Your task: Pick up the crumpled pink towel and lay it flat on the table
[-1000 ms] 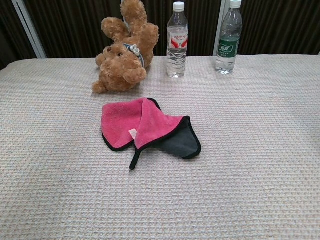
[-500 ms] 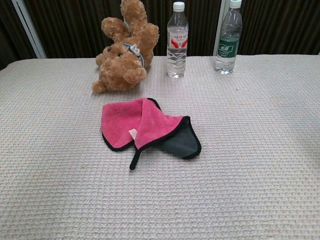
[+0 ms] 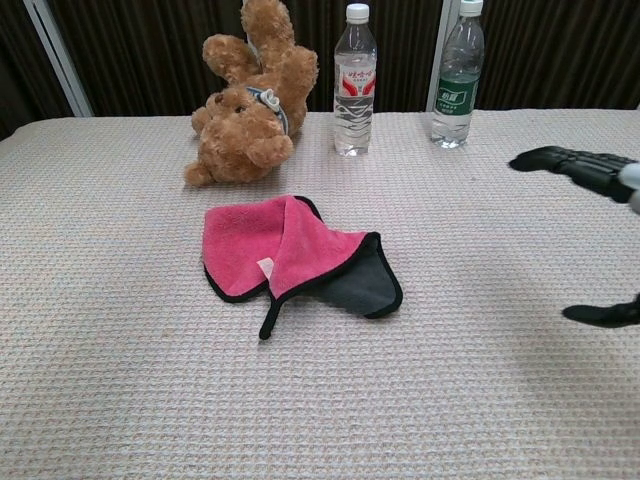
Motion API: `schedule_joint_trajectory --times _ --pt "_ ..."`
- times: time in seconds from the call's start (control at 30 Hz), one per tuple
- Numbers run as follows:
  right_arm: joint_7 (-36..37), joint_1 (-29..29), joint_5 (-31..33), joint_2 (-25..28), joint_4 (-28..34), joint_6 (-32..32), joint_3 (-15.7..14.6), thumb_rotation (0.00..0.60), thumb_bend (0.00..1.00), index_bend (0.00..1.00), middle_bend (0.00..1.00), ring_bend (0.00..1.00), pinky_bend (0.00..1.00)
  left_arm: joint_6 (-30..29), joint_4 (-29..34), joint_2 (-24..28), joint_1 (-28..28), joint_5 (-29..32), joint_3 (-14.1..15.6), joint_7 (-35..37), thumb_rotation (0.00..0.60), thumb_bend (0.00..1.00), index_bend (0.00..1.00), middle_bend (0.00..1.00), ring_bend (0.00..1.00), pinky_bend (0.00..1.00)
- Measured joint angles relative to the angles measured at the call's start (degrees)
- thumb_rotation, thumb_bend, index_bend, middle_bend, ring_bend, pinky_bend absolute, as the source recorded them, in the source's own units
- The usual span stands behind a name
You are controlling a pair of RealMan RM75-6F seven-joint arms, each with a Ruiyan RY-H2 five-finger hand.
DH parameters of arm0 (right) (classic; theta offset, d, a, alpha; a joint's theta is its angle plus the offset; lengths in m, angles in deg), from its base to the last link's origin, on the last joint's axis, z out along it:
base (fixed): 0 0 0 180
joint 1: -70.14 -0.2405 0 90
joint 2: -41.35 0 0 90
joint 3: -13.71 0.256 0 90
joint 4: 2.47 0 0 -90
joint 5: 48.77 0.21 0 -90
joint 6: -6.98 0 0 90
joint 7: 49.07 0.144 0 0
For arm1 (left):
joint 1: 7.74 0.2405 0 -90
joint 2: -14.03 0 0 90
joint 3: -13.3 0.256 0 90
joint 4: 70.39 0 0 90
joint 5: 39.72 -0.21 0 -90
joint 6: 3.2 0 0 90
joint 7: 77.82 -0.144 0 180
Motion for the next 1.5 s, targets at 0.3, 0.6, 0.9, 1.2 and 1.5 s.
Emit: schedule_joint_trajectory --times 0.3,0.6,0.9,1.2,1.5 --pt "-7.40 -5.25 6.11 -10.05 1.27 -7.98 2.75 0.600 0.17 0.00 0.00 0.00 0.00 0.09 -0.45 -0.04 -0.01 0.66 -0.31 0.10 0.600 0.00 0.00 0.00 0.00 0.00" --pt "-10.13 -9.00 12.24 -19.54 -4.20 -11.33 6.00 0.600 0.17 0.00 0.00 0.00 0.00 0.21 -1.38 -0.32 0.01 1.45 -0.67 0.52 0.600 0.00 0.00 0.00 0.00 0.00" --pt "-9.33 -12.83 15.14 -26.74 -10.62 -12.97 8.56 0.600 0.19 0.00 0.00 0.00 0.00 0.49 -2.48 -0.67 -0.02 2.36 -1.05 1.00 0.600 0.00 0.00 0.00 0.00 0.00" --pt "-9.73 -16.19 17.15 -31.91 -14.91 -13.87 10.70 0.600 0.31 0.00 0.00 0.00 0.00 0.73 -2.97 -0.64 -0.06 3.09 -1.42 1.51 0.600 0.00 0.00 0.00 0.00 0.00" --pt "-8.93 -18.43 19.07 -35.67 -19.98 -14.40 12.06 0.600 0.31 0.00 0.00 0.00 0.00 0.95 -3.40 -0.66 -0.03 3.51 -1.53 2.16 0.600 0.00 0.00 0.00 0.00 0.00"
